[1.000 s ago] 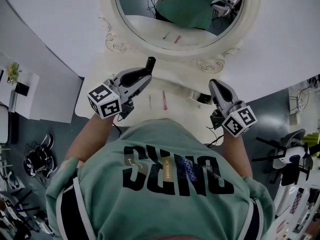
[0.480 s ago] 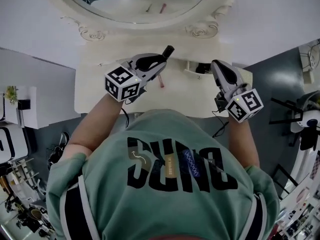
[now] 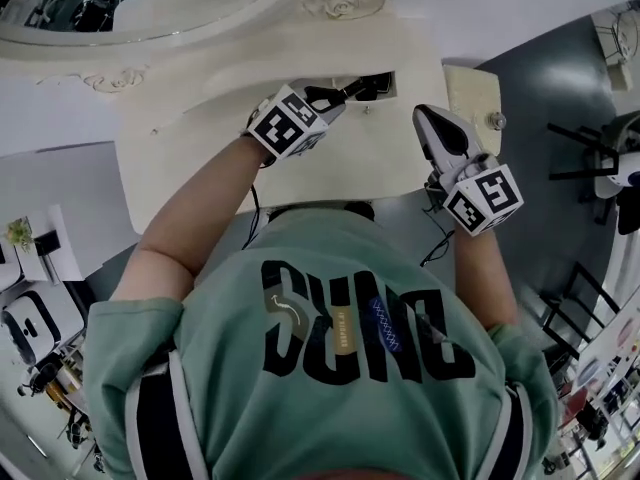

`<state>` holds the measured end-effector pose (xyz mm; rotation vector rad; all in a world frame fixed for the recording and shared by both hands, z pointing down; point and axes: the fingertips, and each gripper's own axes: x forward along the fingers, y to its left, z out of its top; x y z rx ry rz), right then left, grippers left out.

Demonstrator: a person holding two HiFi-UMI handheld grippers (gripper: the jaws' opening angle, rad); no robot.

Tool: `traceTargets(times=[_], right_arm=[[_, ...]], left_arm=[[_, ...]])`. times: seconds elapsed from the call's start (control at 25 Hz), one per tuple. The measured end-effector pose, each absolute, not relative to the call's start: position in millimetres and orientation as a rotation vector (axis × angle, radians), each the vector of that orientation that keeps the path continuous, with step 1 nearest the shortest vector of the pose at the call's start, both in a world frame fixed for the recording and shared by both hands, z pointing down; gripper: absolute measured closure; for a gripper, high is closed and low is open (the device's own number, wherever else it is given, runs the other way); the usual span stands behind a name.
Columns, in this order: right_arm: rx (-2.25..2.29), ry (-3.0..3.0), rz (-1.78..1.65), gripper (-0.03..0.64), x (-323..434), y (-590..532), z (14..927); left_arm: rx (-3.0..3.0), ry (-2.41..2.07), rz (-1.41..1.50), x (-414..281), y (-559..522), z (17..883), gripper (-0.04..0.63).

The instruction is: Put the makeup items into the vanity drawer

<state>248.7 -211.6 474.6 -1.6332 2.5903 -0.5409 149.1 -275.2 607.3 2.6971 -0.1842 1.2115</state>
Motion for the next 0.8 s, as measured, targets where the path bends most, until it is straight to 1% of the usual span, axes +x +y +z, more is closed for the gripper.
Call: traceTargets(times=[0.16, 0.36, 0.8], right_arm=[[-1.677, 2.549, -0.574, 0.608, 265, -197, 486], [-1.696, 2.52, -0.592, 0.607, 274, -190, 492], [-1.689, 2.513, -0.581, 0.608, 273, -187, 489]], left_arm=[[2.631, -0.177, 1.387, 157, -279, 636, 0.503], [2.524, -0.183, 1.532, 160, -286, 659, 0.502], [2.376, -0.26, 1.606, 161, -298, 660, 0.499]])
